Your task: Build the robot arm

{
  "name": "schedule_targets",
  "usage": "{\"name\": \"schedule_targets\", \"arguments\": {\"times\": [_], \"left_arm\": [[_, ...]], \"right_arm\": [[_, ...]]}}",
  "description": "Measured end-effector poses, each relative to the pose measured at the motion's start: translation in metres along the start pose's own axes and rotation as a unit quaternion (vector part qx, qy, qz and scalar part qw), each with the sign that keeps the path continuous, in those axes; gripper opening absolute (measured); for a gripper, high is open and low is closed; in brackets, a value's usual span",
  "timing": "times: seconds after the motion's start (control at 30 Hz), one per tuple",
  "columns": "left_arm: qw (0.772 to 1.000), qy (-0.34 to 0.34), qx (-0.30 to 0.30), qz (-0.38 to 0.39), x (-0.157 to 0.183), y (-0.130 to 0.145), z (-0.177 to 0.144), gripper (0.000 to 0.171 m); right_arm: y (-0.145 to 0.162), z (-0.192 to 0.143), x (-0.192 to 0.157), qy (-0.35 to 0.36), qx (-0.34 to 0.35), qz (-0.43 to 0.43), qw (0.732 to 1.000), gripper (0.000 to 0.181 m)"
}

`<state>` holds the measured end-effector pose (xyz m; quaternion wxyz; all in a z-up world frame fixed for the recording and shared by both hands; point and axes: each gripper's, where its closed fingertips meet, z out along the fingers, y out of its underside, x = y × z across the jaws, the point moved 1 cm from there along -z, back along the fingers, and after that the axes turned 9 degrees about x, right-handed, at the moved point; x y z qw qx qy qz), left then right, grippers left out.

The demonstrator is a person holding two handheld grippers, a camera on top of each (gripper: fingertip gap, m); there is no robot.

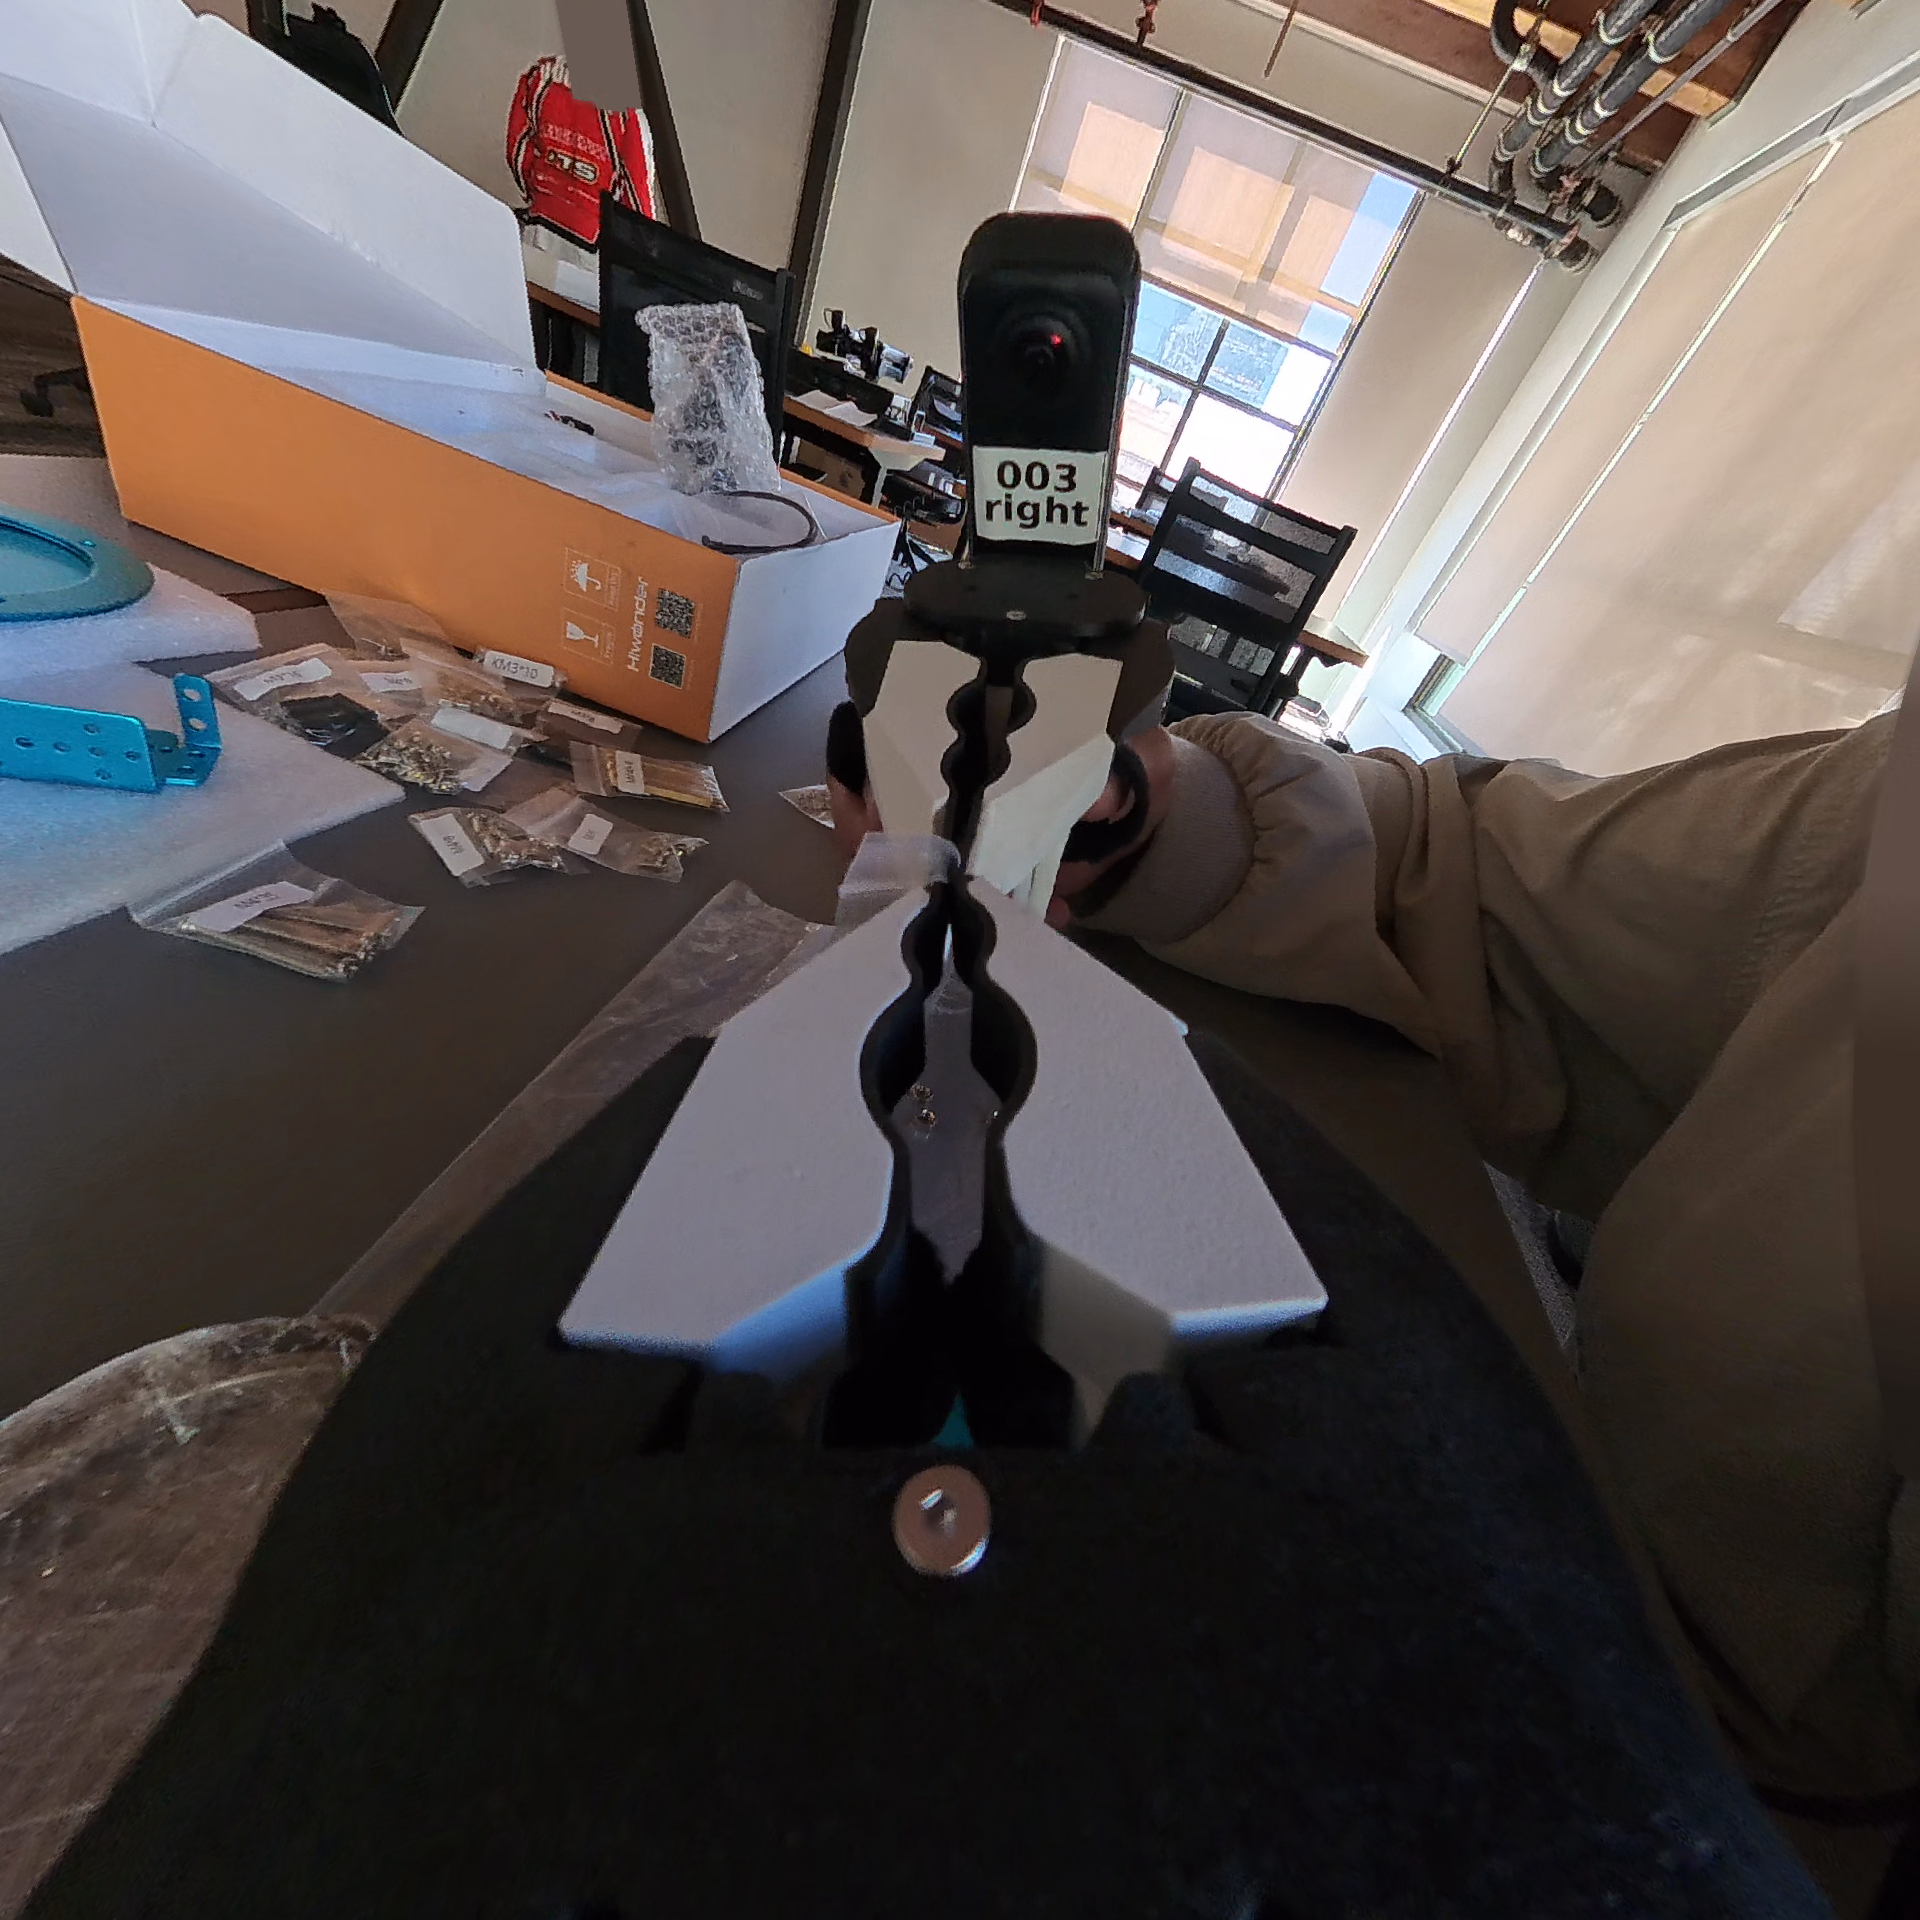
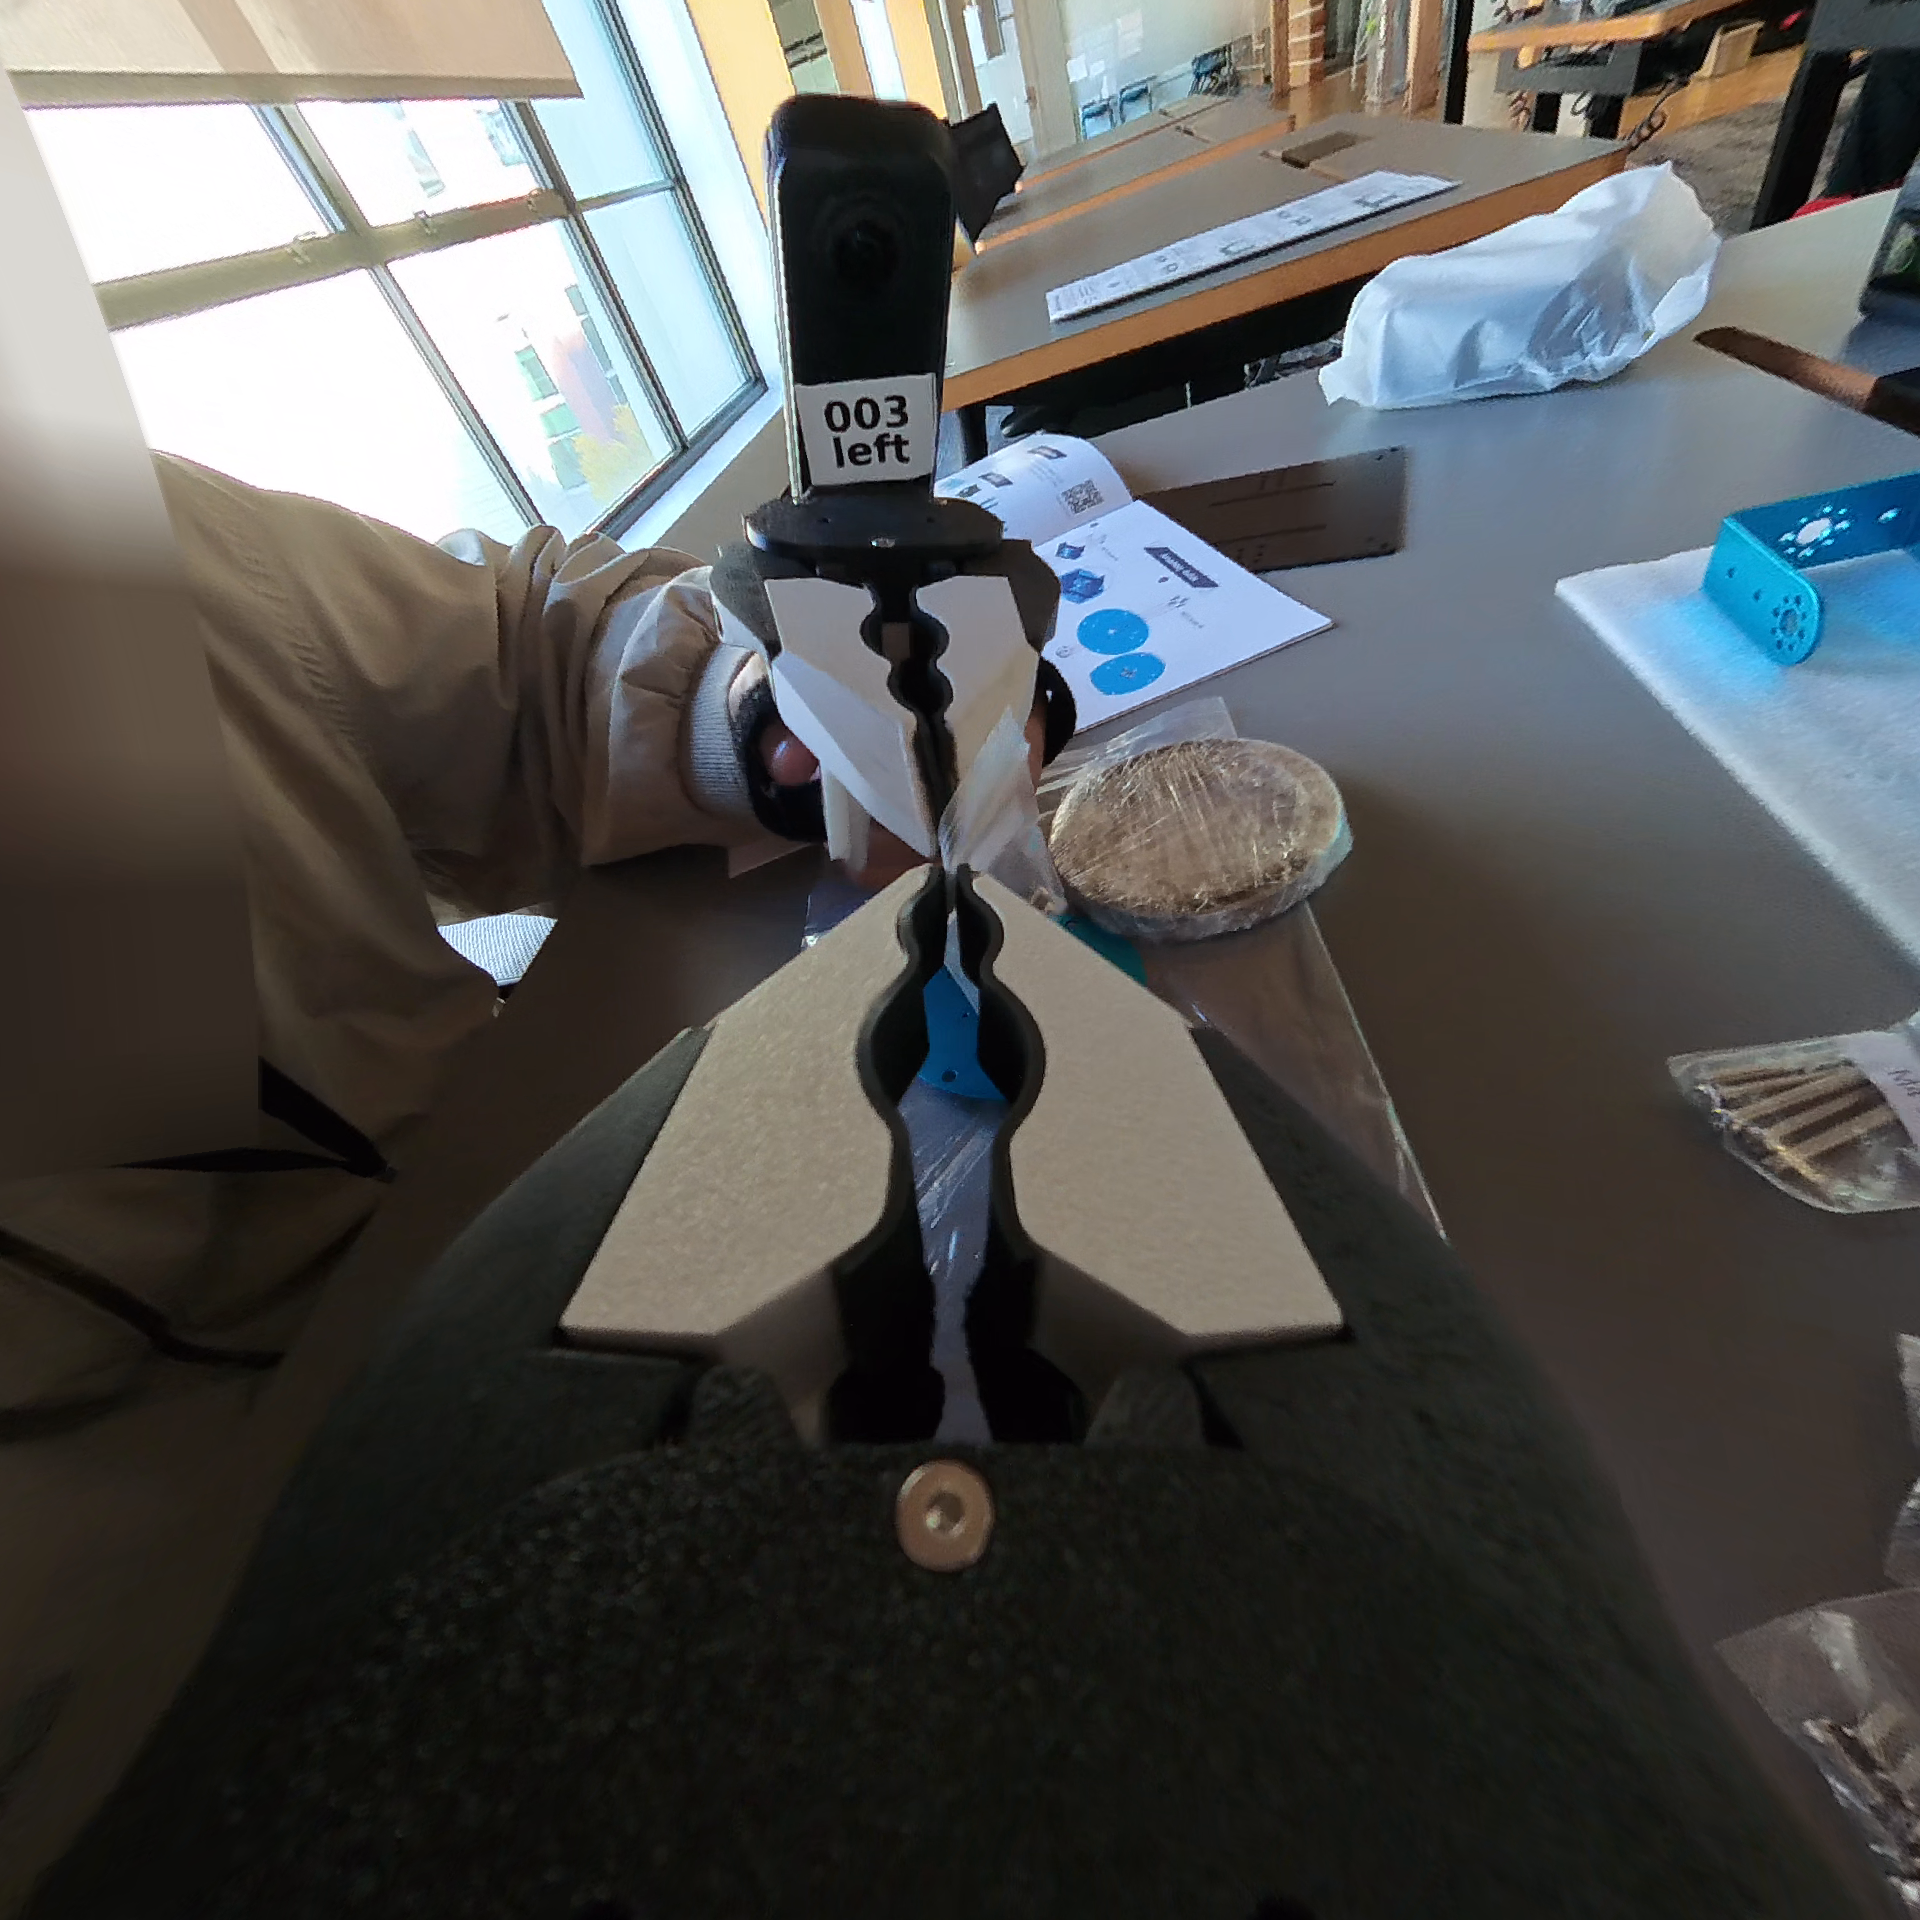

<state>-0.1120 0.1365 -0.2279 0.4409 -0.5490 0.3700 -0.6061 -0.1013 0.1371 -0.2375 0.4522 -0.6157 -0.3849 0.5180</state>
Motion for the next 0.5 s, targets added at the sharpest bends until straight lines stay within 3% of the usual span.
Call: {"name": "schedule_targets", "arguments": {"times": [0.2,0.5], "left_arm": [[1.0,-0.011,0.003,-0.007,-0.004,-0.001,0.0,0.0],[0.998,-0.052,0.042,-0.005,-0.011,-0.011,-0.004,0.0]], "right_arm": [[0.0,0.0,0.003,0.024,-0.003,-0.032,0.999,0.0],[-0.006,0.006,0.008,0.118,0.002,-0.098,0.988,0.0]]}}
